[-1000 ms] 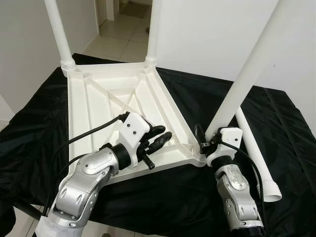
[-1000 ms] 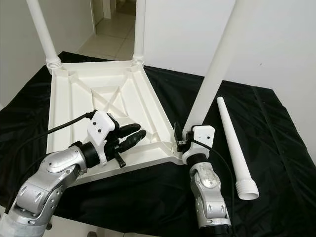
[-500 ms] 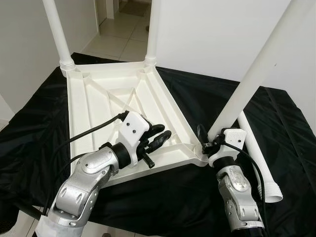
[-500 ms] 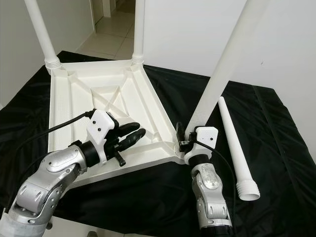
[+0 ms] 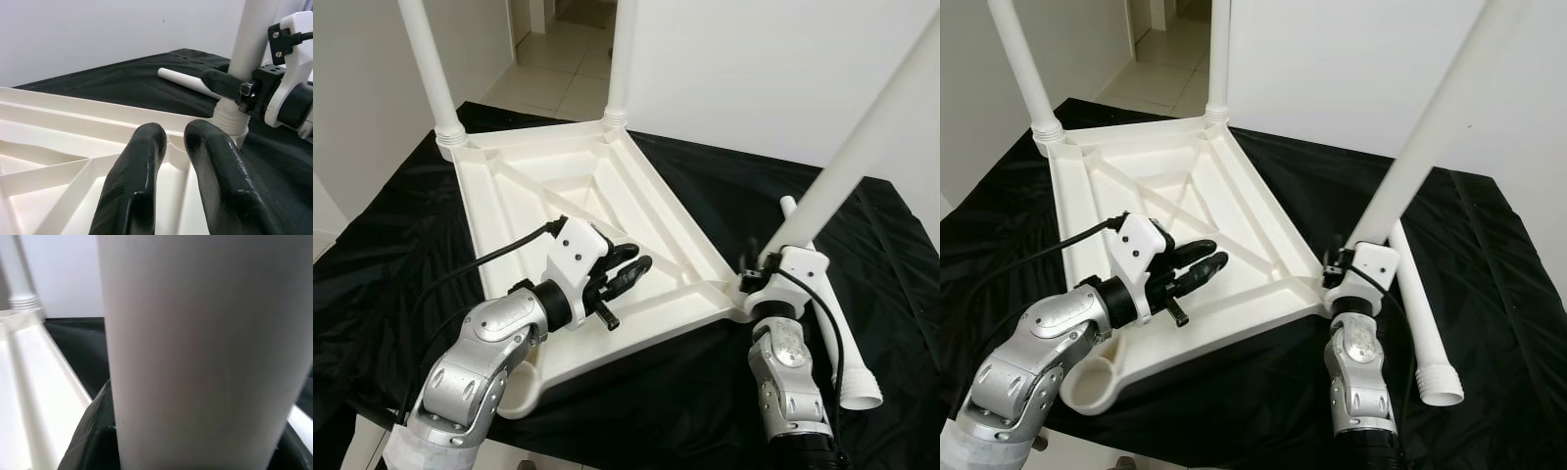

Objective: Building children table

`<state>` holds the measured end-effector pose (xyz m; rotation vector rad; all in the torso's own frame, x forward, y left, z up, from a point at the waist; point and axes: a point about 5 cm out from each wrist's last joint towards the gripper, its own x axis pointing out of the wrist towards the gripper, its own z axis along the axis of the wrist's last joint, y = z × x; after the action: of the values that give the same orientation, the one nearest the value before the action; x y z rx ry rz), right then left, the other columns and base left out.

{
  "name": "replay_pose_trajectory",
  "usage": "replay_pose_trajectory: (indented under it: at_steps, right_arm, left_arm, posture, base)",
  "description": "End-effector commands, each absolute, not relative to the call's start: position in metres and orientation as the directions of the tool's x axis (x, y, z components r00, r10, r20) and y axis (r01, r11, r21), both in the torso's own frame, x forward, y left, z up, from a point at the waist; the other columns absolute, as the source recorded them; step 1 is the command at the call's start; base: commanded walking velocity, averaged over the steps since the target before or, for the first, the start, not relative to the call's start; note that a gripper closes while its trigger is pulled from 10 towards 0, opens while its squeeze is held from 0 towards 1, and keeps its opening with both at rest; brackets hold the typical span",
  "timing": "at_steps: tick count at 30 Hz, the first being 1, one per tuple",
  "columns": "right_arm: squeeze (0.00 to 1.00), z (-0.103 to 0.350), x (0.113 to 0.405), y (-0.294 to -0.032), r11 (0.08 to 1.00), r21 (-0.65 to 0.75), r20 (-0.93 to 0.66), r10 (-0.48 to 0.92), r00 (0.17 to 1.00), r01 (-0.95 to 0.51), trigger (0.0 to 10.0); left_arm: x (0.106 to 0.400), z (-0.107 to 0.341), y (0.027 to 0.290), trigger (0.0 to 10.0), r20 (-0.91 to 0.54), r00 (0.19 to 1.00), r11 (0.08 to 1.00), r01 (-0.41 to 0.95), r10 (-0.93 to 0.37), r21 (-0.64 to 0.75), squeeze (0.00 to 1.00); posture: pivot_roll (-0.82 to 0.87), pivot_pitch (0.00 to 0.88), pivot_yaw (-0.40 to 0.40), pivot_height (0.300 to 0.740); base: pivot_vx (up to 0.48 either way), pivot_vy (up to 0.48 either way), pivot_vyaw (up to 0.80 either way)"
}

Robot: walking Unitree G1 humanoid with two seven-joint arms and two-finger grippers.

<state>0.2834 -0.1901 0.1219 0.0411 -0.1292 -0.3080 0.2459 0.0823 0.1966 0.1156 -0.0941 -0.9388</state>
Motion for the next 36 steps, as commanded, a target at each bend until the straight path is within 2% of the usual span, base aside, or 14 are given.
replay_pose_trajectory:
  at_steps: [1, 7, 18, 26, 32, 36]
  right_arm:
    - [0.0, 0.083, 0.268, -0.22, 0.884, -0.023, -0.055, -0.467, 0.883, 0.466, 10.0]
    - [0.0, 0.083, 0.268, -0.233, 0.82, -0.042, -0.041, -0.572, 0.819, 0.571, 10.0]
    - [0.0, 0.086, 0.265, -0.244, 0.735, -0.04, -0.036, -0.678, 0.735, 0.676, 10.0]
    - [0.0, 0.085, 0.258, -0.257, 0.636, -0.039, -0.022, -0.771, 0.636, 0.771, 10.0]
    - [0.0, 0.083, 0.255, -0.258, 0.62, -0.047, -0.029, -0.784, 0.62, 0.783, 10.0]
    - [0.0, 0.088, 0.262, -0.252, 0.668, -0.044, 0.004, -0.743, 0.669, 0.742, 10.0]
  left_arm:
    - [0.247, 0.201, 0.082, 10.0, 0.041, 0.598, 0.598, 0.789, -0.8, 0.143, 0.0]
    - [0.246, 0.201, 0.082, 10.0, 0.042, 0.595, 0.594, 0.792, -0.803, 0.143, 0.0]
    - [0.246, 0.201, 0.081, 10.0, 0.045, 0.594, 0.593, 0.793, -0.804, 0.14, 0.0]
    - [0.246, 0.201, 0.082, 10.0, 0.046, 0.599, 0.599, 0.788, -0.799, 0.141, 0.0]
    - [0.245, 0.201, 0.081, 10.0, 0.046, 0.6, 0.6, 0.788, -0.799, 0.138, 0.0]
    - [0.244, 0.2, 0.081, 10.0, 0.041, 0.597, 0.596, 0.791, -0.801, 0.137, 0.0]
  posture:
    - [0.16, 0.049, -0.05, 0.74]
    - [0.16, 0.047, -0.05, 0.74]
    - [0.16, 0.044, -0.056, 0.74]
    - [0.17, 0.044, -0.061, 0.74]
    - [0.17, 0.047, -0.06, 0.74]
    - [0.17, 0.049, -0.055, 0.74]
  base:
    - [0.0, 0.0, 0.0]
    - [0.0, 0.0, 0.0]
    - [0.0, 0.0, 0.0]
    - [0.0, 0.0, 0.0]
    - [0.0, 0.0, 0.0]
    - [0.0, 0.0, 0.0]
